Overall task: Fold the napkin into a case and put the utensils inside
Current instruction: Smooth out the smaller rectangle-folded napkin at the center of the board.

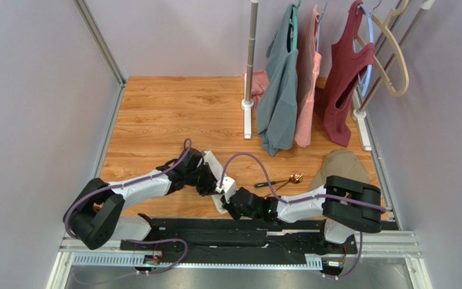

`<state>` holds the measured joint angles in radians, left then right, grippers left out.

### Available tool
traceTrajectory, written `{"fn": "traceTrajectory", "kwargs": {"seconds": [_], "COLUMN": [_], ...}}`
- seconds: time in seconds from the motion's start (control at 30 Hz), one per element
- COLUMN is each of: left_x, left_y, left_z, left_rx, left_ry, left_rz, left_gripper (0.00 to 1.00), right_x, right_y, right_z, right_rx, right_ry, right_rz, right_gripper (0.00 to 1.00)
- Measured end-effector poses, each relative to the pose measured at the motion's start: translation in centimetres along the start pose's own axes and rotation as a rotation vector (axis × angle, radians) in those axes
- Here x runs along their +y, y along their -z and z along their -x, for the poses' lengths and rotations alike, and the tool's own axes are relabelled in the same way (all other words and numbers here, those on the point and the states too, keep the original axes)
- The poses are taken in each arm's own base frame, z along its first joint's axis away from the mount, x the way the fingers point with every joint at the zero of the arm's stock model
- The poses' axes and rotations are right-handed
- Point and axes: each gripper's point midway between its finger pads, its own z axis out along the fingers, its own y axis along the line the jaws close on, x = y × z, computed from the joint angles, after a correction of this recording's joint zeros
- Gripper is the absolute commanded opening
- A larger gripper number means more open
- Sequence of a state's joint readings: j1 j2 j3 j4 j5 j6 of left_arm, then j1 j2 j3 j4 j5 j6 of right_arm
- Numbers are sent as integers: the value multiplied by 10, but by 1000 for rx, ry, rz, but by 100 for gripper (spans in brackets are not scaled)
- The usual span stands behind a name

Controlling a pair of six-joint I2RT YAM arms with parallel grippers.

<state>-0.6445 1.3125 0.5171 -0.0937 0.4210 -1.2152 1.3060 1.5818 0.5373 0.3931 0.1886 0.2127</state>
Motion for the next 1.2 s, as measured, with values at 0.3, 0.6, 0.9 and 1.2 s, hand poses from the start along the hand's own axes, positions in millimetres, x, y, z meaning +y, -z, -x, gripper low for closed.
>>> {"fn": "traceTrajectory", "kwargs": {"seconds": [0.3, 0.6, 0.9, 1.2], "left_x": [12, 42, 51, 43], "left_y": [10, 3, -7, -14], "left_z": [-1, -10, -12, -13], "left_rx": [-21, -2, 18, 52], "left_ry": [-67, -58, -46, -39], "left_rz": [49, 90, 89, 53], "left_gripper": [0, 0, 0, 0], "right_x": [-3, -6, -6, -14], "right_y": [2, 5, 5, 41], "right_z": [-2, -4, -4, -9], "right_rx": [-33, -42, -44, -3], "right_ry": [-52, -100, -120, -124], "right_rz": [-53, -72, -77, -87], "right_gripper": [0, 0, 2, 15]}}
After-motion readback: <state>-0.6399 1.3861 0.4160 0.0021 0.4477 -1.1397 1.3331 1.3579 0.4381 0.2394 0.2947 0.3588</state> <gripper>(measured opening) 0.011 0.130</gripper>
